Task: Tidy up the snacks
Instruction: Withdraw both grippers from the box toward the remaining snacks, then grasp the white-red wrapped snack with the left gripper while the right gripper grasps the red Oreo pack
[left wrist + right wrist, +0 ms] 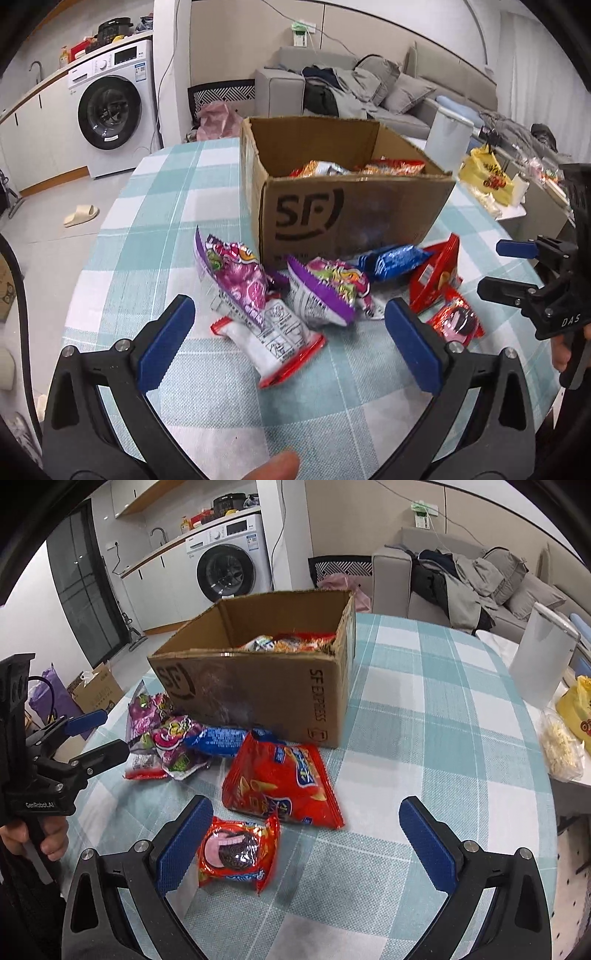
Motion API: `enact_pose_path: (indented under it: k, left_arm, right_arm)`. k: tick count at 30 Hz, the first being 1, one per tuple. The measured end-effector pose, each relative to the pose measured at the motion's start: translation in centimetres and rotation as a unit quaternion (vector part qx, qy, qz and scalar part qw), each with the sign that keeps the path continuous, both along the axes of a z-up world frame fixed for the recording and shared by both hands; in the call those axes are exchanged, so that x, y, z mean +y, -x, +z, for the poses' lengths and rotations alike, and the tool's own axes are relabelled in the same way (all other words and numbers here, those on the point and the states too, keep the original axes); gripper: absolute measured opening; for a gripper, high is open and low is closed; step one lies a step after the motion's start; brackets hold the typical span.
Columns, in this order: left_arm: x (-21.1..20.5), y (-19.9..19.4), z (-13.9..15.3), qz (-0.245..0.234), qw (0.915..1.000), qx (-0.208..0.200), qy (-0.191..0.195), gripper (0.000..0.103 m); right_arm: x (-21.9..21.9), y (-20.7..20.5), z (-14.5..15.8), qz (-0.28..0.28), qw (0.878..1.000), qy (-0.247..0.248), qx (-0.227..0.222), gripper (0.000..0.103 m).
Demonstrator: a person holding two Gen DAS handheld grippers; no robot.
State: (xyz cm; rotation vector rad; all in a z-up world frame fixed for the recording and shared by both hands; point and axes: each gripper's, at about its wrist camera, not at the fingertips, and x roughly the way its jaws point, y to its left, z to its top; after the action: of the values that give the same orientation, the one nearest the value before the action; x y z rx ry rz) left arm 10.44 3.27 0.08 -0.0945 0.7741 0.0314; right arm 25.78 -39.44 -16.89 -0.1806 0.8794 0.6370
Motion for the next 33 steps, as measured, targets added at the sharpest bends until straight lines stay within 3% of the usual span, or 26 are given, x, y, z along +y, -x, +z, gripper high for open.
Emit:
enact_pose_path:
  k: [11, 19, 33]
  left_arm:
    - [-0.3, -1.9, -3.0, 0.017, 0.9975, 0.054, -0.043, 0.102]
    - [0.9, -2.8, -4.1, 0.024, 0.9963, 0.074, -0.037, 0.103]
    - [4.1, -4.6, -5.9, 0.044, 0.9941, 0.096, -0.023, 0.102]
  right_arm:
    - [1.5, 0.4, -2.1, 0.036, 0.998, 0.041, 0.014, 0.103]
    - [1.9, 0.5, -3.1, 0.042, 0.997, 0.063, 0.019, 0.103]
    - [2.0, 0.6, -3.4, 0.052, 0.997, 0.058, 0.027, 0.103]
